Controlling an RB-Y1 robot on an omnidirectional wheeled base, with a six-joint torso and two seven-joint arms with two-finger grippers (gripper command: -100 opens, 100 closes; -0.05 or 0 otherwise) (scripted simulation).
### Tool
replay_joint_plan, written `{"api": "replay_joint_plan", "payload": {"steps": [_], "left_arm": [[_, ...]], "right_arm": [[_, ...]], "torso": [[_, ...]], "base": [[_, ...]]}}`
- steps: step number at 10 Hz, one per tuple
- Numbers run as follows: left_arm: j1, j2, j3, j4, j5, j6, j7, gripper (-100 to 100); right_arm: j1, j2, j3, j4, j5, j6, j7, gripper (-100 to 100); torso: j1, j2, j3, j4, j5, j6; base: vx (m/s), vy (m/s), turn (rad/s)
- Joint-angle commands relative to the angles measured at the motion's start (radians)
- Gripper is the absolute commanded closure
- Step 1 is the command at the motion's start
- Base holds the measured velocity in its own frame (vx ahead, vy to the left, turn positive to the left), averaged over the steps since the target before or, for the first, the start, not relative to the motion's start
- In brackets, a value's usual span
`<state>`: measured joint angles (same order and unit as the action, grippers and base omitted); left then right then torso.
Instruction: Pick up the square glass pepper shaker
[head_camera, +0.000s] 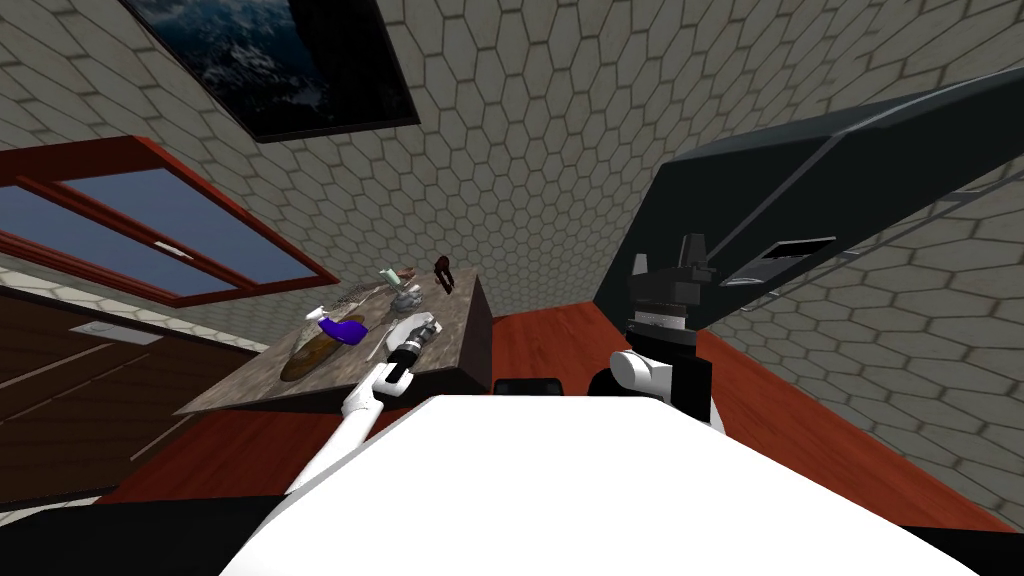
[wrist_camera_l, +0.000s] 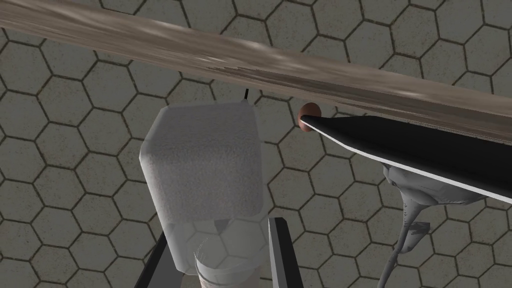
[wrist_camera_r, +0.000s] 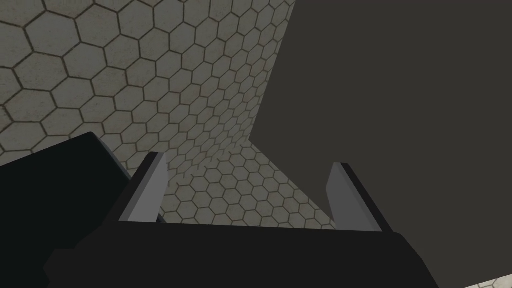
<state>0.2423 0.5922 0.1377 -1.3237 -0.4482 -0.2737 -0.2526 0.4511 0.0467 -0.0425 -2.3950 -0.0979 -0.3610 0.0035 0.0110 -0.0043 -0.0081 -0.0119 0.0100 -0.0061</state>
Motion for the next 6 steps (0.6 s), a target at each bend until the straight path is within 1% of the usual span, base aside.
{"api": "replay_joint_plan", "payload": {"steps": [1,2,3,4,5,6], "left_arm": [[0.012,0.0,0.0,-0.036,0.0,0.005,0.001,100],[0.057,-0.003,0.005,-0.07,0.007,0.025,0.005,100],[0.077,-0.003,0.005,-0.097,0.007,0.025,0.005,100],[0.077,-0.003,0.005,-0.115,0.007,0.025,0.005,100],[0.074,-0.004,0.006,-0.1,0.006,0.023,0.004,100],[0.074,-0.004,0.006,-0.102,0.007,0.023,0.004,0]], "right_arm": [[0.0,0.0,0.0,0.0,0.0,0.0,0.0,0],[0.0,0.0,0.0,0.0,0.0,0.0,0.0,0],[0.0,0.0,0.0,0.0,0.0,0.0,0.0,0],[0.0,0.0,0.0,0.0,0.0,0.0,0.0,0],[0.0,0.0,0.0,0.0,0.0,0.0,0.0,0],[0.0,0.0,0.0,0.0,0.0,0.0,0.0,0]], "torso": [[0.0,0.0,0.0,0.0,0.0,0.0],[-0.001,0.001,0.001,0.0,0.0,0.0],[0.0,0.0,0.0,0.0,0.0,-0.001],[0.0,0.0,0.0,0.0,0.0,-0.001],[0.0,0.001,0.0,0.0,0.0,0.0],[0.0,0.001,0.001,0.0,0.0,0.0]], "base": [[0.0,0.0,0.0],[0.042,0.011,-0.027],[0.045,0.013,0.0],[0.016,0.005,0.015],[0.0,0.0,0.0],[0.0,0.0,0.0]]}}
